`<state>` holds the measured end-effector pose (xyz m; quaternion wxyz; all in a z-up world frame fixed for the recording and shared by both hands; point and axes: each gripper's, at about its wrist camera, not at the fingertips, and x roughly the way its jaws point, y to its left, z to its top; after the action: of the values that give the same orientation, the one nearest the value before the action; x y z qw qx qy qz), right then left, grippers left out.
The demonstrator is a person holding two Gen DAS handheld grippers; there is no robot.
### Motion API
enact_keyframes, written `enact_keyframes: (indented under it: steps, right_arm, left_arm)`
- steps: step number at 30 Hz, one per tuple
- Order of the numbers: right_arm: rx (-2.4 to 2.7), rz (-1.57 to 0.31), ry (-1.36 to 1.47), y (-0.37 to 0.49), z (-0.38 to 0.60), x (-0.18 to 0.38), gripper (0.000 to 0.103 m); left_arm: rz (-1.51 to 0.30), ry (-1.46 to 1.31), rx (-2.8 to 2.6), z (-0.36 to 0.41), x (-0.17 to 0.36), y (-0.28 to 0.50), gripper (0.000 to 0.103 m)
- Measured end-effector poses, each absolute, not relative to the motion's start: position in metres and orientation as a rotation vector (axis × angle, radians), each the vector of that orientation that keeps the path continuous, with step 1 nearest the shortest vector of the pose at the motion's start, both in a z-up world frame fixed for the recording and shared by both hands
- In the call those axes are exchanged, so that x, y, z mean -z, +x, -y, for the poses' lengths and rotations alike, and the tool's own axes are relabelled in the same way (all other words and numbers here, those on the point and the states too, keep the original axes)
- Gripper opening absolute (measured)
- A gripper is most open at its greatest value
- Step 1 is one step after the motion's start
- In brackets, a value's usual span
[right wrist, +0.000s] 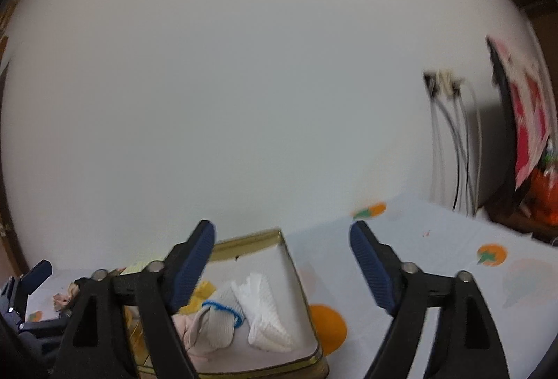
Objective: Organize soft objects
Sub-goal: 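Open both grippers to release the cloths into the tray, then move both tools back toward the remaining pile of items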
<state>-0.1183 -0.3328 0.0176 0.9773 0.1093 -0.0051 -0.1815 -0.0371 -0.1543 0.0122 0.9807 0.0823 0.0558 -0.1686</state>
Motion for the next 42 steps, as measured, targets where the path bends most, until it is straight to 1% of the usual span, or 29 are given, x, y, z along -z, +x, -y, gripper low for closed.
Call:
enact_keyframes:
  steps: [3,4,5,8,14,23,36,42]
  right_arm:
    - [0.389,0.104,0.172,-0.127,0.320,-0.019,0.089]
    - [0.394,0.121,0.161,-0.128,0.316,-0.018,0.092]
    - [0.390,0.120,0.155,-0.128,0.315,-0.018,0.093]
    - [0.373,0.071,0.129,-0.118,0.309,-0.018,0.093]
    - [0.379,0.092,0.169,-0.123,0.311,-0.017,0.093]
    - [0.341,0.040,0.207,-0.112,0.297,-0.012,0.093]
    - [0.242,-0.014,0.243,-0.095,0.247,-0.007,0.093]
    - [0.185,-0.033,0.227,-0.082,0.215,-0.008,0.093]
  left_arm:
    - [-0.089,0.179,0.352,0.156,-0.014,-0.042,0.103]
    - [-0.084,0.179,0.354,0.156,-0.015,-0.043,0.103]
    - [-0.082,0.179,0.355,0.156,-0.016,-0.043,0.103]
    - [-0.091,0.173,0.354,0.153,-0.016,-0.041,0.103]
    - [-0.101,0.150,0.361,0.140,-0.016,-0.042,0.103]
    - [-0.160,0.165,0.354,0.108,-0.012,-0.033,0.103]
    - [-0.164,0.178,0.313,0.057,-0.009,-0.015,0.103]
    - [-0.194,0.160,0.271,0.028,-0.007,0.001,0.103]
